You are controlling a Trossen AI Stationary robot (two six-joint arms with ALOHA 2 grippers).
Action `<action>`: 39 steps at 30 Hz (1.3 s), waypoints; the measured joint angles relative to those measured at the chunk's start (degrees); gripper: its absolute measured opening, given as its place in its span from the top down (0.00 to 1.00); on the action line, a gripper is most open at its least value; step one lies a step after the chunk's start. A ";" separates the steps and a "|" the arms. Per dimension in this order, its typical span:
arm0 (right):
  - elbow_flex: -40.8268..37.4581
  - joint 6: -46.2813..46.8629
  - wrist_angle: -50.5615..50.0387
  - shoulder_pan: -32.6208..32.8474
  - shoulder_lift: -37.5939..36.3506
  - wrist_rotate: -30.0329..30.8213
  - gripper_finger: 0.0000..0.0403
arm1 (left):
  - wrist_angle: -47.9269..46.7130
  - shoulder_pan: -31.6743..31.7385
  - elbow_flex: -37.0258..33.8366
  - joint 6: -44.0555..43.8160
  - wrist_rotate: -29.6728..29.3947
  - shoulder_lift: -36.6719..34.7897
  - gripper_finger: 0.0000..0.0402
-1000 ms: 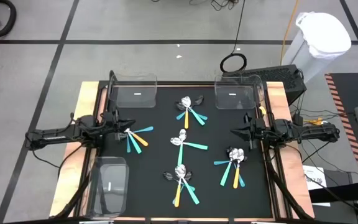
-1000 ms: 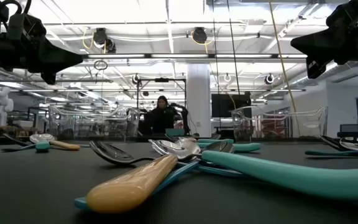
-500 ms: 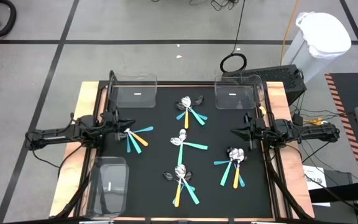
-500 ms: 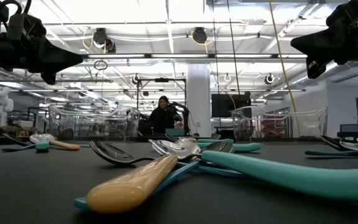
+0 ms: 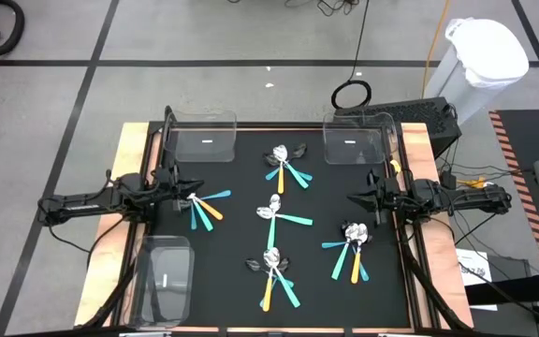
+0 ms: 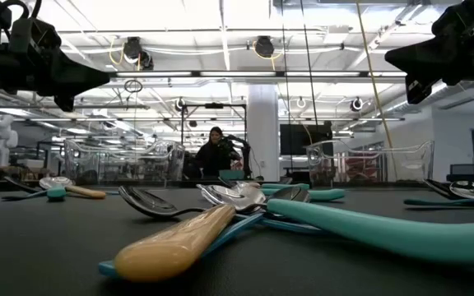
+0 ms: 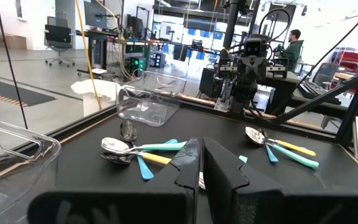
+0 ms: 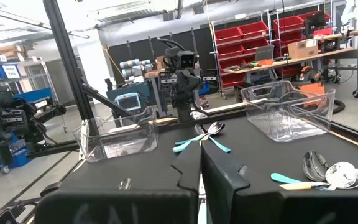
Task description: Sort silverware by color (type)
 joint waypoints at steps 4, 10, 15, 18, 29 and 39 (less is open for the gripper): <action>-0.02 0.01 -0.17 -0.21 -0.01 0.10 0.97 | 0.00 0.01 -0.02 -0.02 0.00 0.00 0.94; -0.01 0.01 -0.15 -0.22 -0.02 0.02 0.97 | -0.01 -0.01 0.00 -0.01 0.00 0.00 0.94; 0.19 -20.68 -5.53 -0.01 0.44 -8.41 0.97 | -0.02 0.00 -0.02 -0.02 0.00 0.00 0.94; 0.42 -39.87 -3.98 0.11 1.98 -15.79 0.97 | -0.01 0.00 -0.01 -0.02 0.01 0.00 0.94; 0.44 -48.42 -4.06 0.11 2.25 -14.88 0.97 | -0.17 -0.01 0.00 -0.02 0.02 0.00 0.94; 0.44 -48.83 -0.47 -0.17 2.18 -2.15 0.97 | 4.07 -0.01 0.00 -4.07 -0.46 0.00 0.94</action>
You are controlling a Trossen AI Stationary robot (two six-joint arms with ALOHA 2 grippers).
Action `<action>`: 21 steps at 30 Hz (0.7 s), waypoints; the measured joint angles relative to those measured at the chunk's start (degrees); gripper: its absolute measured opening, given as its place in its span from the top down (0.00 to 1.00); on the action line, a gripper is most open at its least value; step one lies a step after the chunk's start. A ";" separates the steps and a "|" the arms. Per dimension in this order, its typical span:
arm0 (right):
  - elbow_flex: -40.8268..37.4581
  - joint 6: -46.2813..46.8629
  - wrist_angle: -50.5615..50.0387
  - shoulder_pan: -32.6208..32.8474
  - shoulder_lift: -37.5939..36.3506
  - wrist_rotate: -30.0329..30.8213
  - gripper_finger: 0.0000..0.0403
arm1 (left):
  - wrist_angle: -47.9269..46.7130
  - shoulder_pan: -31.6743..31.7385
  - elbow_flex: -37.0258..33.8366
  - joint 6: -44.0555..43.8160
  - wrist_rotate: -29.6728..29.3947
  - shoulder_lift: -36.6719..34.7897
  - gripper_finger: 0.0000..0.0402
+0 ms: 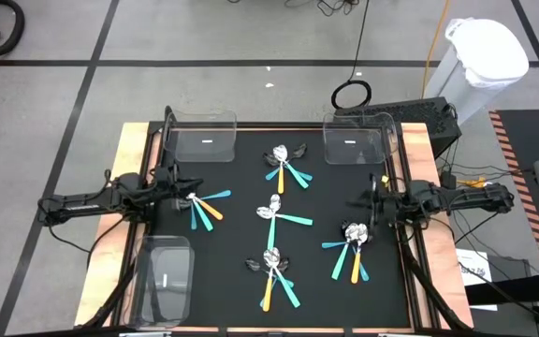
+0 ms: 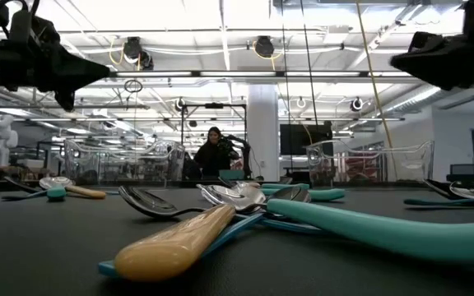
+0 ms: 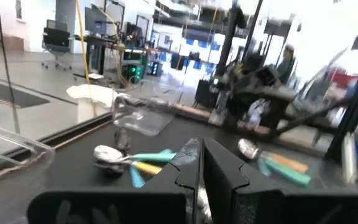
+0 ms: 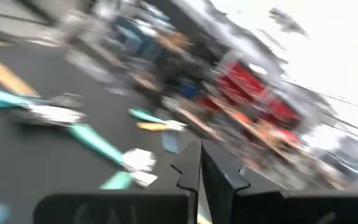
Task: Sort silverware by color (type)
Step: Put the yellow spoon into the top right transparent bin
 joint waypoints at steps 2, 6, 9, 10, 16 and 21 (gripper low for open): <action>0.00 0.85 2.58 0.04 0.13 6.46 0.97 | 1.28 0.24 0.06 -3.37 -3.90 -0.02 0.94; 0.00 5.03 6.97 0.02 -0.06 16.52 0.97 | -0.11 0.74 0.22 -9.72 -10.26 0.02 0.94; 0.00 8.70 7.69 0.04 -0.06 17.22 0.97 | -0.11 0.89 0.27 -9.19 -10.75 0.02 0.94; 0.00 9.50 7.56 0.04 -0.06 17.03 0.97 | -0.09 0.87 0.32 -9.07 -11.27 0.02 0.94; 0.10 9.68 7.02 0.04 -0.06 17.12 0.97 | 1.67 0.87 0.46 -9.09 -20.32 0.02 0.94; 1.37 8.16 7.42 0.04 -0.04 17.14 0.97 | 2.52 0.91 0.57 -4.38 -28.00 0.13 0.94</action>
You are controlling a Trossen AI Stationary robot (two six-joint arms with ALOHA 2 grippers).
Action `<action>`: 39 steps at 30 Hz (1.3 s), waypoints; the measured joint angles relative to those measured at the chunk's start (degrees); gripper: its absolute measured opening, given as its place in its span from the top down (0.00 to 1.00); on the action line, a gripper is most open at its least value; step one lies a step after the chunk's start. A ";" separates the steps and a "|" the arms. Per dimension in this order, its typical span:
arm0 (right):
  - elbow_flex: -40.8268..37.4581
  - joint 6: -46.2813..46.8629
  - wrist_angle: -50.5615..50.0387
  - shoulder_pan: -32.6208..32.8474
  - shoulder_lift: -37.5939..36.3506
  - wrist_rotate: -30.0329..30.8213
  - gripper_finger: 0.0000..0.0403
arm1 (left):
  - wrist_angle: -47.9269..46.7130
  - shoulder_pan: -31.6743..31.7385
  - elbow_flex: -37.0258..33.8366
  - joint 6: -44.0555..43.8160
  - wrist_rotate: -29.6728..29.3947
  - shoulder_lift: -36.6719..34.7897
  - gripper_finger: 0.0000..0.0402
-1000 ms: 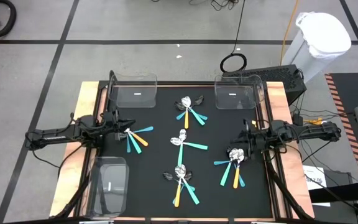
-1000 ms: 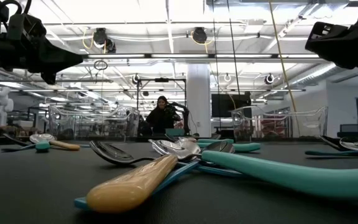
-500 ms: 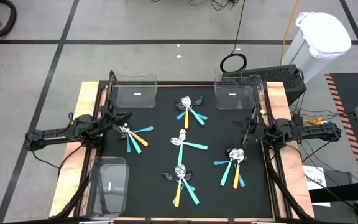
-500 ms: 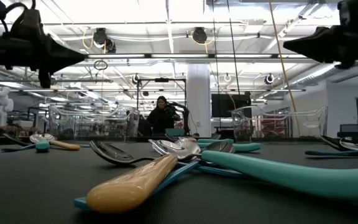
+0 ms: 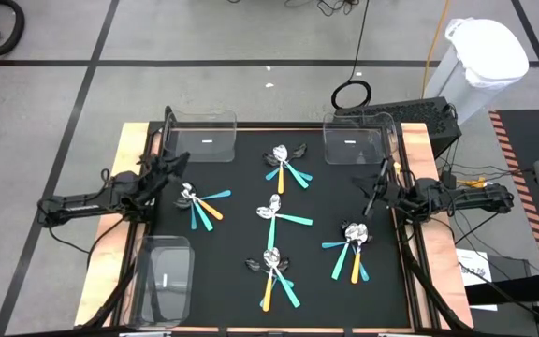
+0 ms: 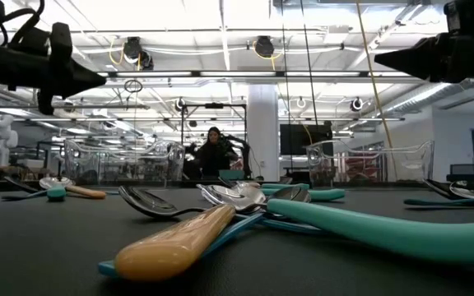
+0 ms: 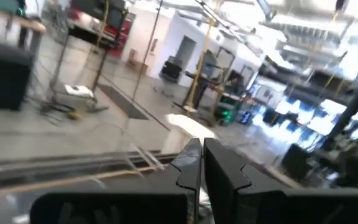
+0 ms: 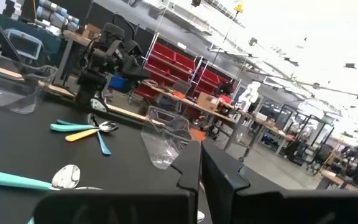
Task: Sort silverware by color (type)
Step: Put the yellow spoon into the top right transparent bin
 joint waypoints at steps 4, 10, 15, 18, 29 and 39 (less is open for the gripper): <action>0.52 2.41 4.94 0.00 0.17 -0.09 0.97 | 0.01 -0.04 0.09 -4.84 3.68 1.75 0.94; 0.86 36.45 16.59 -0.29 0.13 7.00 0.97 | -0.77 -0.08 2.12 -14.56 7.85 8.88 0.94; 0.86 50.89 17.14 -0.28 0.13 9.20 0.97 | -0.48 -0.08 8.18 -12.78 7.70 16.81 0.94; 0.92 55.15 19.91 -0.28 0.11 9.21 0.97 | -0.49 -0.08 11.76 -10.76 5.29 20.74 0.94; 2.87 66.98 12.80 -0.37 2.77 25.12 0.97 | -21.28 5.67 27.86 -13.61 12.48 30.51 0.94; 25.17 79.91 -17.17 -0.70 30.30 20.64 0.97 | -28.51 14.29 37.84 -16.18 29.94 42.36 0.94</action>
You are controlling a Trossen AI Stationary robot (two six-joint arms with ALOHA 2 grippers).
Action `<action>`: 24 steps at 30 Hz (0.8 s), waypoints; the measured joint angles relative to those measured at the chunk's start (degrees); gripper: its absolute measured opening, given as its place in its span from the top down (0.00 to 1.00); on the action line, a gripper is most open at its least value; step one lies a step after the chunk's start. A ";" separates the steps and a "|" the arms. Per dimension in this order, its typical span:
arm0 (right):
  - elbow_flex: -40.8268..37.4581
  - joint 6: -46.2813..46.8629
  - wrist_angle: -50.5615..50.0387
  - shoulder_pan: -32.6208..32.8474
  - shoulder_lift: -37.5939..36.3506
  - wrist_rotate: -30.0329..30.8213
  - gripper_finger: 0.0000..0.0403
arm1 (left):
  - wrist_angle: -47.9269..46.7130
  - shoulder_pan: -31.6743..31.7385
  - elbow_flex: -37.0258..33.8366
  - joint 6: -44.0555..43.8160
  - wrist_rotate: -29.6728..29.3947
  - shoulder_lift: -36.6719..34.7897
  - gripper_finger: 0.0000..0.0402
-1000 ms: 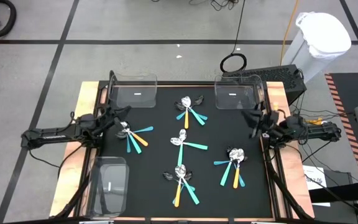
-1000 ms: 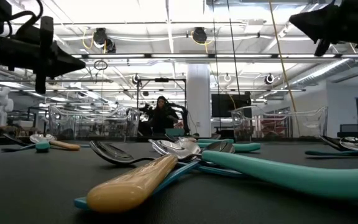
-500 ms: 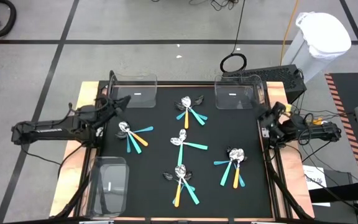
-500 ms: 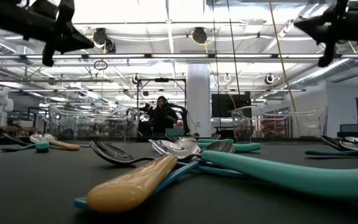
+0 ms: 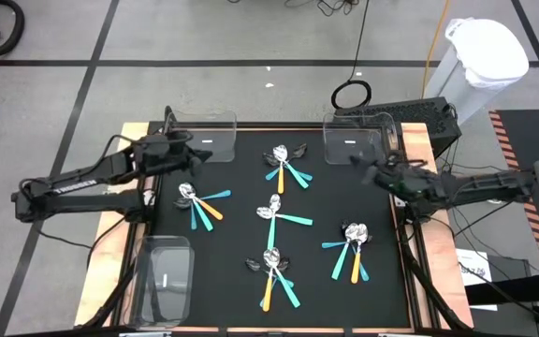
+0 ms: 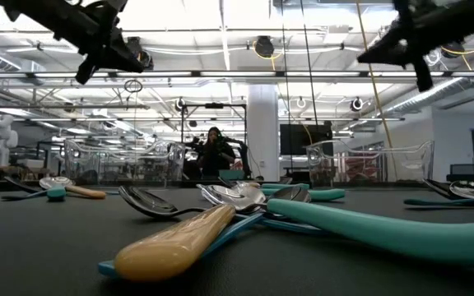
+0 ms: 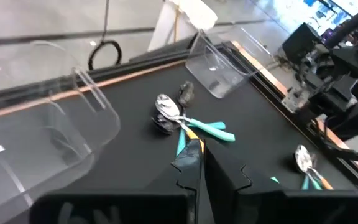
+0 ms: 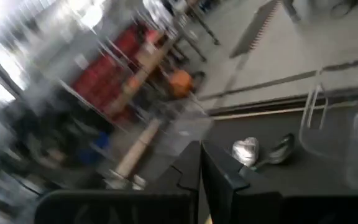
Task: Sort silverware by color (type)
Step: Put the yellow spoon into the top right transparent bin
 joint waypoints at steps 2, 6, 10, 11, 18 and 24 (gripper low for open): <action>5.47 -5.38 -1.43 -0.61 7.21 -2.34 0.97 | -0.31 1.49 1.35 -0.13 2.82 2.07 0.92; 15.07 -12.65 -1.89 -3.54 21.36 -6.28 0.97 | -0.81 2.74 2.44 -0.33 5.23 4.76 0.80; 23.13 -9.09 -6.77 -8.01 33.11 -9.05 0.96 | -3.98 2.78 2.42 -0.56 1.59 5.55 0.67; 24.92 -7.35 -9.05 -9.16 35.67 -10.15 0.95 | -4.80 2.78 2.42 -0.45 1.53 5.54 0.64; 34.26 -3.99 -15.43 -16.07 50.84 -26.83 0.77 | -8.83 2.42 2.42 -0.96 1.35 5.40 0.54; 42.94 -1.96 -16.26 -20.04 64.25 -35.82 0.61 | -11.53 2.13 2.42 -0.97 -0.52 5.40 0.53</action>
